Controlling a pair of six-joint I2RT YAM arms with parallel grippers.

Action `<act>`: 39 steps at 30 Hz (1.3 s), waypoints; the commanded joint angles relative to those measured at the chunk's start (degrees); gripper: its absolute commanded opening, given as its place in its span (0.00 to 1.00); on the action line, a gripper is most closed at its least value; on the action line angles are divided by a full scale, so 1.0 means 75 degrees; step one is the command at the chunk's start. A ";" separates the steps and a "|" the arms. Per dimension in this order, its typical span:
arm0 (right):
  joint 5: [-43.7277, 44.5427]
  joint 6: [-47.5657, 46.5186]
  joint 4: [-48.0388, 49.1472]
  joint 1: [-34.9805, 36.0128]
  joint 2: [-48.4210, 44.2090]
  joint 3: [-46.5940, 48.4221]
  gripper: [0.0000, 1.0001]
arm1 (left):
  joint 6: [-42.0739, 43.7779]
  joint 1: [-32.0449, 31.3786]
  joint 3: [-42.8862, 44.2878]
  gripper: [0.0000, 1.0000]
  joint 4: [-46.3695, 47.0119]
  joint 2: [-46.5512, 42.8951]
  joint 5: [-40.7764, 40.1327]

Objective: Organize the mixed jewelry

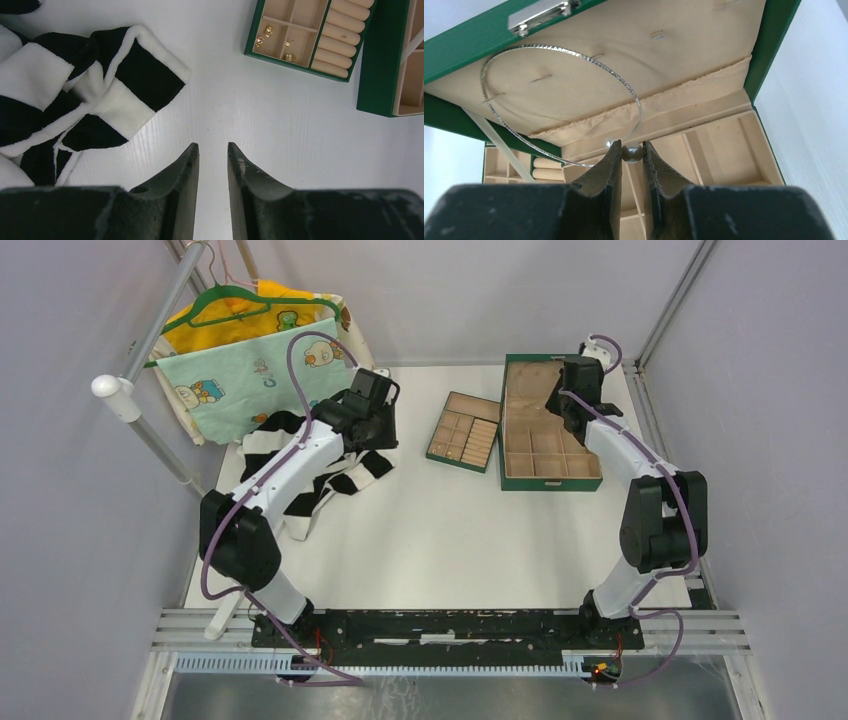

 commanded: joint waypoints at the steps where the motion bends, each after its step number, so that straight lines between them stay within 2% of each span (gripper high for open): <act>1: -0.0255 0.0011 0.0374 -0.0076 0.0141 0.0121 0.00 | -0.0282 0.0051 0.0442 0.34 0.0137 0.0076 -0.0092; 12: -0.0513 0.0027 0.0415 -0.0091 0.0158 -0.0319 0.02 | -0.0328 0.0046 0.0409 0.34 0.0168 0.0083 -0.0051; 13: -0.0516 0.0039 0.0419 -0.0091 0.0105 -0.0381 0.07 | -0.0332 0.0049 0.0398 0.34 0.0170 0.0073 -0.0054; 16: -0.0452 0.0026 0.0430 -0.0086 -0.0093 -0.0539 0.35 | -0.0326 0.0049 0.0394 0.35 0.0201 0.0051 -0.0015; 19: -0.0333 -0.0118 0.0280 -0.0091 -0.0329 -0.0521 0.51 | -0.0300 0.0043 0.0410 0.35 0.0244 0.0075 0.0044; 20: -0.0283 -0.0195 0.0220 -0.0092 -0.0446 -0.0502 0.53 | -0.0276 0.0045 0.0423 0.35 0.0267 0.0089 0.0086; 25: 0.0019 -0.0736 -0.0089 -0.0128 -0.1315 -0.0685 0.53 | -0.0174 0.0047 0.0646 0.36 0.0361 0.0268 0.0334; 31: 0.0421 -0.1354 -0.0503 -0.0147 -0.2946 -0.1961 0.53 | -0.0042 0.0008 0.1074 0.38 0.0596 0.0794 0.0669; 35: 0.0661 -0.1458 -0.0913 -0.0141 -0.4049 -0.2985 0.53 | 0.0024 -0.0068 0.1650 0.41 0.0593 0.1527 0.0931; 39: 0.0677 -0.1320 -0.1264 -0.0148 -0.4834 -0.3549 0.54 | 0.0295 -0.0091 0.2795 0.45 0.0022 0.2852 0.1102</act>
